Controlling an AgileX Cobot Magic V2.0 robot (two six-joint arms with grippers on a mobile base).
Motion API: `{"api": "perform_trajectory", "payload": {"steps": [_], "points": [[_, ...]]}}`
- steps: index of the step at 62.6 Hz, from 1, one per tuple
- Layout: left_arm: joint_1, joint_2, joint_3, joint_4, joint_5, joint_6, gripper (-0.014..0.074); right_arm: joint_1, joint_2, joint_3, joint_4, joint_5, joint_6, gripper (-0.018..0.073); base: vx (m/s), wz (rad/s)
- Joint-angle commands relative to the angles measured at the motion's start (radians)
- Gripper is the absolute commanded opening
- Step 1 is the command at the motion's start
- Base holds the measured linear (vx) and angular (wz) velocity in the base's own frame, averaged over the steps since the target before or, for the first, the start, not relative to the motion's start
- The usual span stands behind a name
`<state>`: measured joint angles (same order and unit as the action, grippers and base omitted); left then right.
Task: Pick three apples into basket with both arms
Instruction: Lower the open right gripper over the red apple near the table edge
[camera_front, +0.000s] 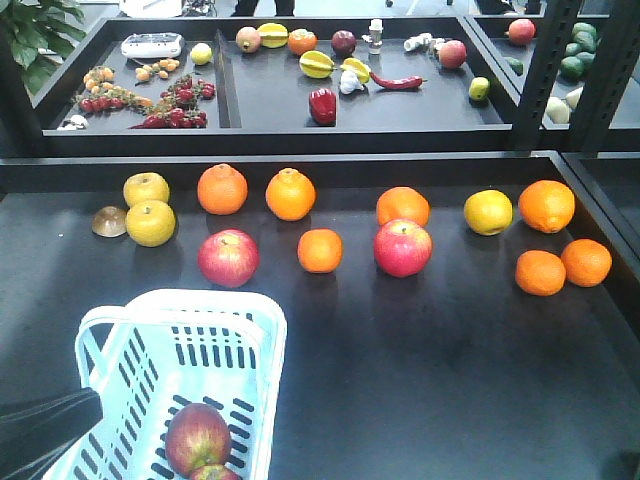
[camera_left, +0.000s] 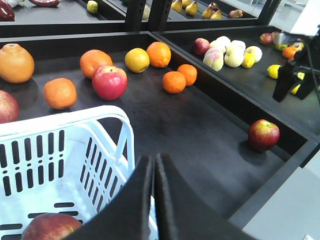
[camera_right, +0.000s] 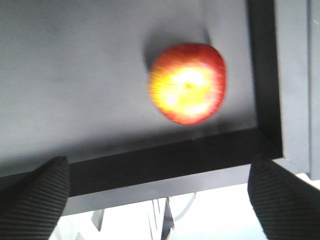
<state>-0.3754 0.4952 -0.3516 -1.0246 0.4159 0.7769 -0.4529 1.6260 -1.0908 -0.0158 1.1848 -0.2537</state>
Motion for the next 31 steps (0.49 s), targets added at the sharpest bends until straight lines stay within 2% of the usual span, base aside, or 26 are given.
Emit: {"api": "perform_trajectory", "payload": {"steps": [1,31], "points": [[-0.003,0.004,-0.024,-0.034,-0.038,-0.002,-0.0006,-0.007,0.006,-0.023,-0.026,-0.011,0.011,0.0715,0.00,0.00],[-0.003,0.004,-0.024,-0.031,-0.038,-0.002,-0.0006,-0.007,0.114,-0.021,-0.036,-0.161,0.011,0.0598,0.00,0.00]]}}
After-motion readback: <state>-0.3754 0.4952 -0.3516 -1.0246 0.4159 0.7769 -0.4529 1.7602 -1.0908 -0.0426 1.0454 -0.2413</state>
